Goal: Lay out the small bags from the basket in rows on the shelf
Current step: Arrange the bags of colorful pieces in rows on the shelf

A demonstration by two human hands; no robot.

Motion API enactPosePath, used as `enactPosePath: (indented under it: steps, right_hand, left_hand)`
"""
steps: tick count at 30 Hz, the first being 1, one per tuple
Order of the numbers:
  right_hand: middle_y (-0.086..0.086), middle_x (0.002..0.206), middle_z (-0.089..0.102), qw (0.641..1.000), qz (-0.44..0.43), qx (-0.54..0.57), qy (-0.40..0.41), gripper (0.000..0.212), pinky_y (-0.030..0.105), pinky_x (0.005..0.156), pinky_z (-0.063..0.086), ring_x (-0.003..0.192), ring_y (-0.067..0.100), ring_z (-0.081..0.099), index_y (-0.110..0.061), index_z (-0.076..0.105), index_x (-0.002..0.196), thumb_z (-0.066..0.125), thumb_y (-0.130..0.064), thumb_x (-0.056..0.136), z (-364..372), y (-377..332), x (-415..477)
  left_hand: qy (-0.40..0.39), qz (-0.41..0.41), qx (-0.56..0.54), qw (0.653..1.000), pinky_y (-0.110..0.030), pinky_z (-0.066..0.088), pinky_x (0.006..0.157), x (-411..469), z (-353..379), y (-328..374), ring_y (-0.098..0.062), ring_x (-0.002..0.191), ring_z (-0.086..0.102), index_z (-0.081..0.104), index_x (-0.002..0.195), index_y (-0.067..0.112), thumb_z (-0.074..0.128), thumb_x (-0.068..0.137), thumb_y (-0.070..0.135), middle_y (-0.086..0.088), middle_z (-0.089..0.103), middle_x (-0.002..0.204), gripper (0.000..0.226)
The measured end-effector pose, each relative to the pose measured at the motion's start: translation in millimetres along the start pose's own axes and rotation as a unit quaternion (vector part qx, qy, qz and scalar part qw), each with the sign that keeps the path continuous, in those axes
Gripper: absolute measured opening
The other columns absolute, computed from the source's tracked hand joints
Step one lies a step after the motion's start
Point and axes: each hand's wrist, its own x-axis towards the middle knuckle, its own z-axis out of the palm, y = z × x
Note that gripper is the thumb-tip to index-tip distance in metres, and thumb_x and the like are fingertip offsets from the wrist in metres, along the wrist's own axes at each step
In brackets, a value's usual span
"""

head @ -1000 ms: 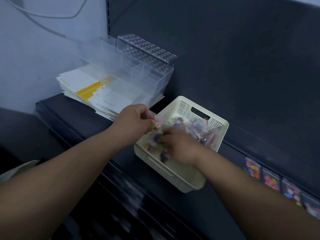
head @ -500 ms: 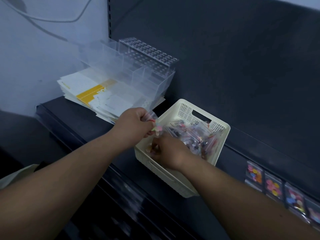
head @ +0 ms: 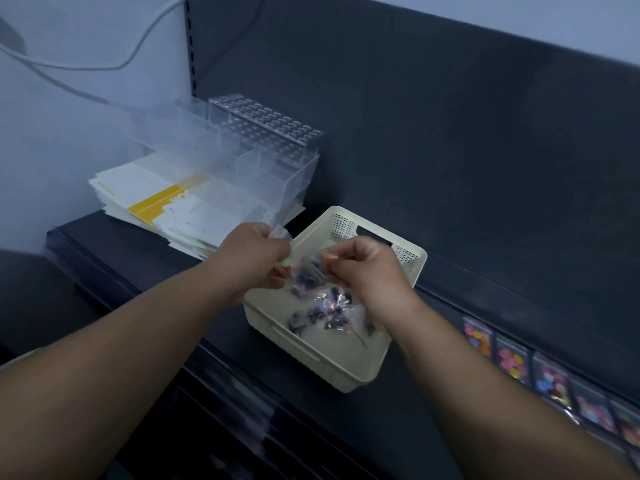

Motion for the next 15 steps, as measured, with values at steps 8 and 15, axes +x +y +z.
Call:
enactPosePath:
  steps: [8, 15]
  right_hand:
    - [0.006, 0.068, 0.062, 0.997, -0.035, 0.072, 0.024, 0.019, 0.02, 0.059, 0.052, 0.058, 0.01, 0.06, -0.008, 0.06, 0.077, 0.061, 0.01, 0.08, -27.4, -7.0, -33.0]
    - [-0.006, 0.103, 0.056, 0.997, -0.035, 0.007, 0.073, 0.051, 0.026, 0.08, 0.052, 0.082, 0.007, 0.057, -0.025, 0.053, 0.11, 0.069, 0.008, 0.075, -66.3, 7.2, -55.3]
  left_hand:
    - [-0.131, -0.082, -0.074, 0.985, -0.026, 0.054, 0.055, -21.8, 47.5, 13.9, -0.021, 0.062, 0.067, 0.059, 0.093, 0.008, 0.051, 0.091, 0.009, -0.014, 0.069, 0.077, 0.008]
    - [-0.2, -0.118, -0.121, 0.965, -0.035, 0.056, 0.068, -45.3, 89.7, 17.6, -0.022, 0.07, 0.063, 0.061, 0.105, 0.011, 0.051, 0.094, 0.027, -0.01, 0.063, 0.082, 0.022]
